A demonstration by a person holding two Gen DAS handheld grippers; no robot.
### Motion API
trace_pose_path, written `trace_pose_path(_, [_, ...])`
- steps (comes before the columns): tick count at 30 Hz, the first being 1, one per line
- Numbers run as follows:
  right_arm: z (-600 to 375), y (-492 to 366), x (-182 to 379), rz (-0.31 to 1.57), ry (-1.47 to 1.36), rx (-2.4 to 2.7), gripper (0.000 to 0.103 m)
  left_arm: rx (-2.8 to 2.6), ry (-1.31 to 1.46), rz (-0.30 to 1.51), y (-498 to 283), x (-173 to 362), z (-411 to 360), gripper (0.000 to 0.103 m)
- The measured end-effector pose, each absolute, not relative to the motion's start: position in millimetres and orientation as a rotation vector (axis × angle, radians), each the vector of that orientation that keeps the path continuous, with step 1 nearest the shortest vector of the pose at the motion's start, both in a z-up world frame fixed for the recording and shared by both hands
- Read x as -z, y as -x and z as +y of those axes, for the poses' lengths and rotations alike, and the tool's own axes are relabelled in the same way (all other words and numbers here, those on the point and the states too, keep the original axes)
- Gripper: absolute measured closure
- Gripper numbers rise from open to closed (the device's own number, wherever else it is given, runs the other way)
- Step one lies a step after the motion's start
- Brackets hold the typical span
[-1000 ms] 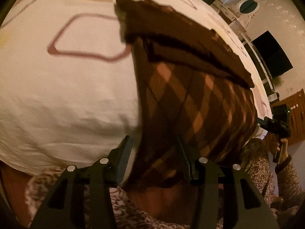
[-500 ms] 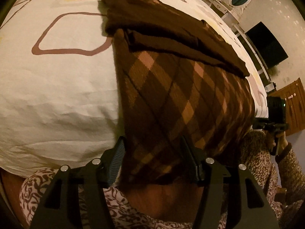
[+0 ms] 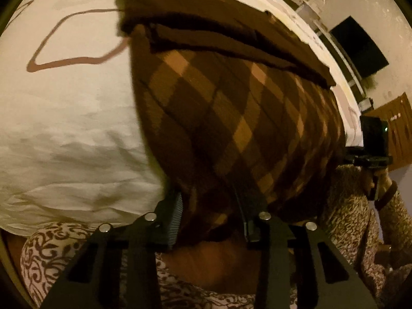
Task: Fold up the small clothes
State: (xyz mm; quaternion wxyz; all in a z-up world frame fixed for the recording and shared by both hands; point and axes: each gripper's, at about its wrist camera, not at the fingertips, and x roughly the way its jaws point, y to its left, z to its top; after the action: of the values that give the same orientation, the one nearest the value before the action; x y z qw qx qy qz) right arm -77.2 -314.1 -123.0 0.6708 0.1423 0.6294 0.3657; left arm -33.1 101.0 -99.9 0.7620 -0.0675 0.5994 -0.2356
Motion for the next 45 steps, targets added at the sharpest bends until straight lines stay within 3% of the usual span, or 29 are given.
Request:
trace_pose_path(2, [-312,76,122,1.416,-0.314,-0.823,0.081,0.515,0.133,1.327,32,104,98,0.066])
trace_pose_path(3, [-312,76,122,1.414,-0.317,-0.822,0.085,0.513,0.131,1.341,31,107,97,0.071])
trace_pose_path(6, [-317,75,120,1.398,-0.342,-0.810,0.099,0.503,0.160,1.379,28,115,101,0.098])
trace_pose_path(14, [-333,77,92,1.267,-0.454,-0.816,0.100,0.571,0.306,1.252,26,82,118,0.099])
trace_pose_path(23, [-355,22,47,1.043,-0.635,-0.826,0.100,0.505,0.500,1.090,-40,33,146,0.099])
trace_pose_path(31, [-380,-53,86,1.031,-0.787,-0.650,0.100,0.391,0.520,1.135,-119,60,137,0.099])
trace_pose_path(40, [-380,-61,124,1.089,-0.868,-0.576,0.100,0.427,0.497,1.129,-130,70,140,0.098])
trace_pose_path(43, [-388,-54,116,1.079,-0.887,-0.586,0.094,0.467,0.520,1.099,-118,61,150,0.093])
trace_pose_path(45, [-393,-44,105,1.073,-0.868,-0.590,0.074,0.466,0.496,1.082,-100,54,160,0.082])
